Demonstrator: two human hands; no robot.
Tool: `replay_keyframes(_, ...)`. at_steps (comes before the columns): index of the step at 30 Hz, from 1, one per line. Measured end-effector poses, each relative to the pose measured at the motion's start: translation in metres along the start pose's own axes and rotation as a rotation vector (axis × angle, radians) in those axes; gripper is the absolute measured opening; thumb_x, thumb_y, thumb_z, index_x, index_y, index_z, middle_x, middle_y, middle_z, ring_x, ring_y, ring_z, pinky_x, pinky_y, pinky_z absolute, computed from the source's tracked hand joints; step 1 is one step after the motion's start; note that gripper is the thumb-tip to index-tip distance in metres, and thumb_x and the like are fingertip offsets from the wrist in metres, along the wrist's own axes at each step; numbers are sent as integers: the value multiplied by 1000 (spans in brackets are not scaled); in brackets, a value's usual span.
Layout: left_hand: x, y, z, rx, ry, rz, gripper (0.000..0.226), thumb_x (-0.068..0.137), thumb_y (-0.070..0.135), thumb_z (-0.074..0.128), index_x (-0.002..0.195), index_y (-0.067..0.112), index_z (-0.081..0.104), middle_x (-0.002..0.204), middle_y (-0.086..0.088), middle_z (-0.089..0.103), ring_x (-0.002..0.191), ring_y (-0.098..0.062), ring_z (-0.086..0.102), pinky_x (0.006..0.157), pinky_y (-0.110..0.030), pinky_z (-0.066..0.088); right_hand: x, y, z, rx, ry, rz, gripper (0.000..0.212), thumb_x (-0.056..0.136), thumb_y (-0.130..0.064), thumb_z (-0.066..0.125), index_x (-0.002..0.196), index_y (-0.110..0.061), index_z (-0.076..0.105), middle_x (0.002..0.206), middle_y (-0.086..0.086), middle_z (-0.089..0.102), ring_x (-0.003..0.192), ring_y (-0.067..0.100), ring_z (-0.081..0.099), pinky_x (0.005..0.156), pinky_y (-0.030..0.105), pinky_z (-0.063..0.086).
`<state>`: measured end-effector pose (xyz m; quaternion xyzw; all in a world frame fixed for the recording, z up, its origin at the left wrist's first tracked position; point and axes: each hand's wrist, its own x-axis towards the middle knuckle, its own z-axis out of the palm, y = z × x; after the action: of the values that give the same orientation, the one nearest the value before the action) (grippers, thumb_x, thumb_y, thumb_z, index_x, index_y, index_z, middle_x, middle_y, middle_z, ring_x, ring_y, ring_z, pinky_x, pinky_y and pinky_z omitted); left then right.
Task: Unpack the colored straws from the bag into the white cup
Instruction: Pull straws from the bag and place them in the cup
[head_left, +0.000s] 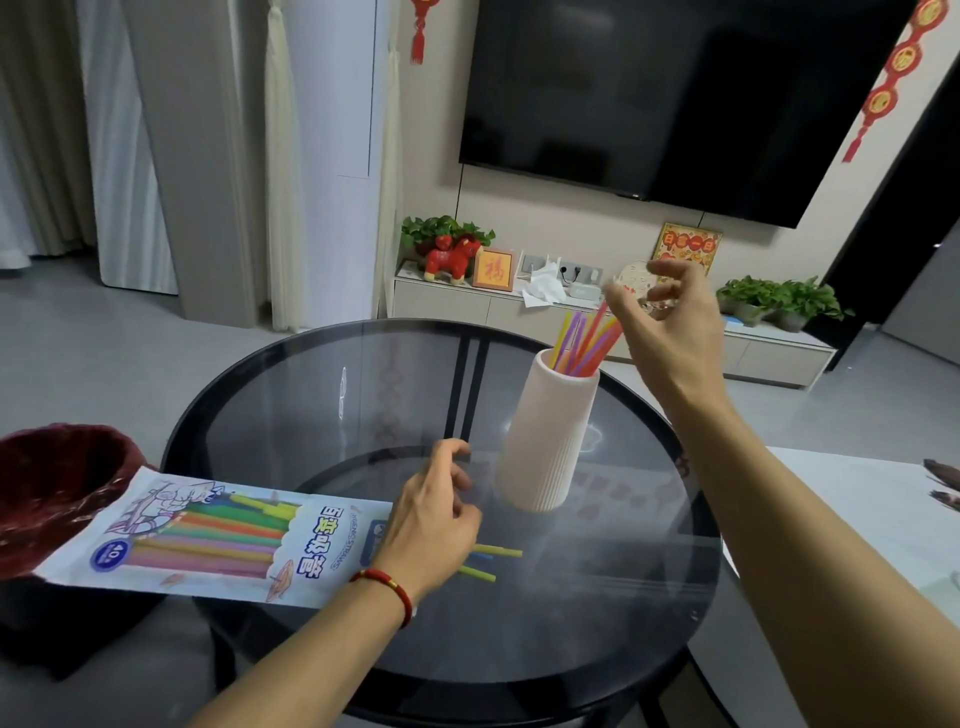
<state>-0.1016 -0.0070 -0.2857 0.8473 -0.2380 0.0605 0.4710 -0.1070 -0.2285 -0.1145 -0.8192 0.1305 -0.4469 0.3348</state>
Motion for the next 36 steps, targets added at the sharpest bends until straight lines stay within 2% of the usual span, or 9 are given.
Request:
replay_keyframes(7,-3,-10,-16,130,-57,41,48,84,11,55,126,31,44,109,11,53,97,-10,54,84,-34,51,-19,13,7,-112,-370,-174,40,113,-21,38,147,-10,55,152,10,57,141,26,51,118,44,41)
replay_keyframes(10,0,-15,-28,205,-143,96,51,84,24,59,132,30,45,123,10,50,118,-11,47,98,-33,46,-22,10,5,5,-282,-106,41,113,-24,36,149,-12,53,153,9,57,141,23,52,115,36,43)
replay_keyframes(14,-1,-35,-49,525,-424,172,102,71,73,59,155,33,20,156,5,29,146,-17,19,120,-39,21,-51,9,-7,12,42,-326,32,102,-18,43,114,-6,70,112,11,74,99,18,66,83,22,52)
replay_keyframes(18,-6,-60,-65,731,-681,30,137,51,93,55,153,40,-20,167,2,-8,153,-16,-13,122,-54,-8,-123,42,4,-32,-388,-420,19,95,-25,53,97,-17,71,93,-3,71,78,11,64,69,30,56)
replay_keyframes(21,-2,-57,-64,784,-675,90,137,57,83,64,156,31,-14,160,3,16,150,-16,8,122,-57,-3,-159,73,26,-200,-882,-347,38,101,-42,58,133,-22,63,134,-3,65,122,13,59,105,38,49)
replay_keyframes(23,-1,-52,-60,788,-637,145,133,59,80,66,158,27,-6,146,6,29,140,-19,26,122,-52,8,-175,85,40,-271,-1002,-323,59,100,-60,52,148,-27,49,150,-7,53,138,14,47,114,40,39)
replay_keyframes(29,-1,-43,-55,670,-580,225,125,58,80,59,157,33,-1,132,10,36,124,-15,37,114,-39,26,-194,85,74,-446,-872,-499,44,101,-60,49,129,-26,54,118,-5,56,105,21,51,87,36,42)
replay_keyframes(32,-2,-41,-53,703,-606,188,122,58,81,56,156,38,-3,134,10,33,126,-16,34,115,-45,25,-186,80,73,-389,-893,-502,28,105,-48,51,109,-20,58,99,0,58,88,27,59,73,43,50)
replay_keyframes(36,-1,-43,-55,726,-623,132,119,59,81,54,154,43,-6,144,6,26,135,-19,27,117,-56,20,-169,83,59,-298,-957,-399,23,104,-42,57,110,-22,67,99,-1,62,87,26,64,75,48,56)
